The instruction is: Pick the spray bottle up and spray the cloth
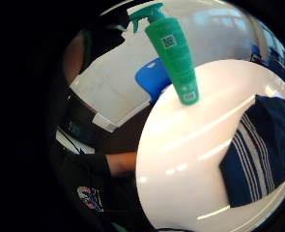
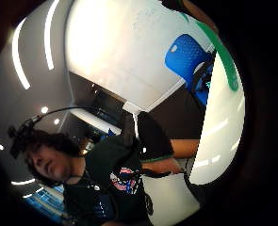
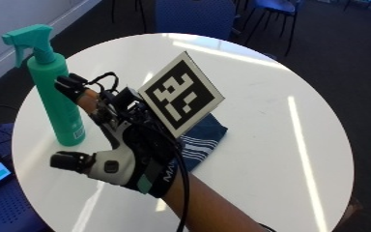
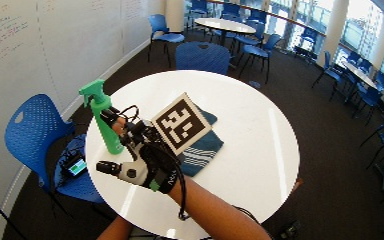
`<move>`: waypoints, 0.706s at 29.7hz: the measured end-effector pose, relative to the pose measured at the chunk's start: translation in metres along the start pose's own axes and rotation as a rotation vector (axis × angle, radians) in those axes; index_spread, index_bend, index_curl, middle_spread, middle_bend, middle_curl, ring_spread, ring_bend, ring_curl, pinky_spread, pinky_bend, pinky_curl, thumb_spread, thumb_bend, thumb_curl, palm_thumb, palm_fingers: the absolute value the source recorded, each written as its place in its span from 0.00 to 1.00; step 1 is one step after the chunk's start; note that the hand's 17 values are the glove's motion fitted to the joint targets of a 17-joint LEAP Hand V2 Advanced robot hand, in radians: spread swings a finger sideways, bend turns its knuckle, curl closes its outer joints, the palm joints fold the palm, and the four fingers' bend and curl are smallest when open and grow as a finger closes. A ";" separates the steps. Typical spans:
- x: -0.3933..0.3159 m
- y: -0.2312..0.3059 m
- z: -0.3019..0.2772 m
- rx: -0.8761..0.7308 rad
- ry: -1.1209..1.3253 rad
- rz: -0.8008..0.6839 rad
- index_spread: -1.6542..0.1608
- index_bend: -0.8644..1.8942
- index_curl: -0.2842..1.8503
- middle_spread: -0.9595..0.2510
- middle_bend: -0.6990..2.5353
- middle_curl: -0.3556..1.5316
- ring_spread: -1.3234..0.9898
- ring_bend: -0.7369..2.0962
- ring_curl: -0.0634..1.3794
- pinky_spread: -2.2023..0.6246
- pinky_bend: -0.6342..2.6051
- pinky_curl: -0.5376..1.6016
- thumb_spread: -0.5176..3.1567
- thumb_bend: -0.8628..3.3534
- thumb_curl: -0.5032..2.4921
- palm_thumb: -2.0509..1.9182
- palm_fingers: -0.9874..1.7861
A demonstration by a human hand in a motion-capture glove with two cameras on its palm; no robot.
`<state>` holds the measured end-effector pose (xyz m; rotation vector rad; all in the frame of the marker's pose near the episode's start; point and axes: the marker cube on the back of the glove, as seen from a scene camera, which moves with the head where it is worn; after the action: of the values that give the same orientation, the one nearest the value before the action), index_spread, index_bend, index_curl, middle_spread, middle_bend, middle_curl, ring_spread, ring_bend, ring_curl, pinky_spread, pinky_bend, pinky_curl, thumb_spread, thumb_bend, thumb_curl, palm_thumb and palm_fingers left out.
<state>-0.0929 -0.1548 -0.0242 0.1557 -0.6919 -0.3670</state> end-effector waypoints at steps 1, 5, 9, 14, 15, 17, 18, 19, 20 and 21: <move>-0.001 0.004 -0.001 -0.008 0.010 0.003 0.67 0.38 0.26 0.72 0.27 0.35 0.54 0.38 0.26 0.85 0.32 0.41 0.43 0.20 0.31 0.64 0.47; -0.012 0.029 -0.006 -0.039 0.090 0.009 0.66 0.38 0.27 0.72 0.27 0.35 0.54 0.38 0.26 0.85 0.32 0.41 0.44 0.20 0.31 0.64 0.47; -0.024 0.050 -0.004 -0.069 0.171 -0.027 0.66 0.38 0.27 0.72 0.27 0.35 0.55 0.38 0.26 0.85 0.31 0.41 0.44 0.20 0.31 0.64 0.48; -0.034 0.065 -0.003 -0.113 0.294 -0.113 0.66 0.38 0.27 0.71 0.27 0.35 0.55 0.37 0.25 0.85 0.31 0.41 0.44 0.20 0.31 0.64 0.49; -0.035 0.068 -0.003 -0.116 0.317 -0.123 0.66 0.38 0.27 0.71 0.27 0.35 0.55 0.37 0.25 0.85 0.31 0.41 0.44 0.20 0.31 0.64 0.49; -0.035 0.073 -0.001 -0.122 0.346 -0.134 0.66 0.38 0.28 0.71 0.27 0.35 0.55 0.36 0.25 0.86 0.30 0.41 0.44 0.20 0.31 0.64 0.49; -0.034 0.076 0.001 -0.125 0.352 -0.135 0.66 0.38 0.28 0.71 0.27 0.35 0.55 0.36 0.25 0.86 0.30 0.41 0.44 0.20 0.31 0.64 0.49; -0.033 0.078 0.002 -0.128 0.354 -0.134 0.66 0.38 0.28 0.71 0.27 0.35 0.55 0.36 0.25 0.86 0.30 0.41 0.44 0.20 0.30 0.65 0.49; -0.032 0.081 0.004 -0.132 0.354 -0.132 0.66 0.38 0.28 0.71 0.27 0.35 0.55 0.36 0.25 0.86 0.30 0.41 0.44 0.20 0.30 0.65 0.49; -0.031 0.082 0.005 -0.134 0.353 -0.128 0.66 0.38 0.28 0.71 0.27 0.35 0.55 0.36 0.25 0.86 0.30 0.41 0.44 0.20 0.30 0.64 0.49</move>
<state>-0.0946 -0.0671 -0.0174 0.1332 -0.3085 -0.4933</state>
